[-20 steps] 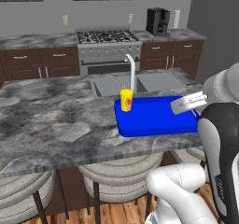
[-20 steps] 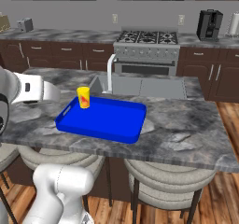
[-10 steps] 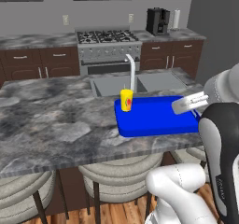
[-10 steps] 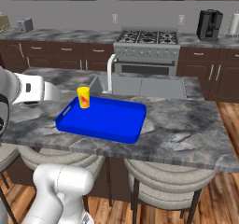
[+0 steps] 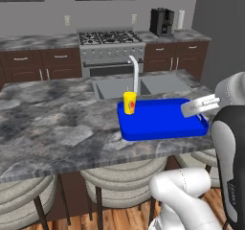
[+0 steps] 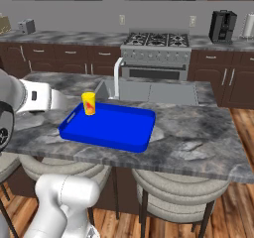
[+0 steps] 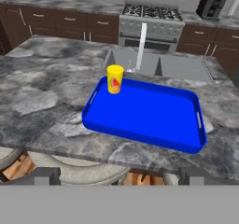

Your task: There is a tray on the dining counter. Grab the cup, mug, and pitcher and place them on the tray. The pitcher may be placed next to the tray if it cannot fit the tray.

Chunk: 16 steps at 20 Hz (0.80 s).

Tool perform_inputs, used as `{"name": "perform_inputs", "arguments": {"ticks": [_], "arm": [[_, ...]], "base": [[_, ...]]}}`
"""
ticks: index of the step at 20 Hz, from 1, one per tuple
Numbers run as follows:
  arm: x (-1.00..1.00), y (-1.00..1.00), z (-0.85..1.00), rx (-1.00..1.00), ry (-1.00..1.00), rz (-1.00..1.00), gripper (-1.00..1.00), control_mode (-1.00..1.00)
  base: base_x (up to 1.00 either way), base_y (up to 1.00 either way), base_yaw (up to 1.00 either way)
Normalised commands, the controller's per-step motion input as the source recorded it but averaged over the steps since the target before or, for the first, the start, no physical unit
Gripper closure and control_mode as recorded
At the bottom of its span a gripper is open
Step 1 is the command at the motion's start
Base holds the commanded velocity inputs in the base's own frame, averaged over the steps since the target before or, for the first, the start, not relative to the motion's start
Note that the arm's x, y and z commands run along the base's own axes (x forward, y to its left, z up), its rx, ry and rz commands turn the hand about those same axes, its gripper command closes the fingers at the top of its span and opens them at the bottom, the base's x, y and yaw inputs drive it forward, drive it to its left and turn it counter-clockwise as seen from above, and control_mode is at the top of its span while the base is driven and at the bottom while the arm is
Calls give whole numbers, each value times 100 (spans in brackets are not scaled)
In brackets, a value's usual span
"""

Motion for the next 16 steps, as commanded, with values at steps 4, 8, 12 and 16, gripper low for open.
{"name": "perform_inputs", "arguments": {"ticks": [4, 8, 12, 16], "arm": [[-6, 0, 0, 0, 0, 0, -100, 100], [0, 0, 0, 0, 0, 0, -100, 100], [0, 0, 0, 0, 0, 0, -100, 100], [0, 0, 0, 0, 0, 0, -100, 100]], "base": [[-1, 0, 0], [-73, 0, -2], [-100, 2, -13], [-100, 67, -5]]}}
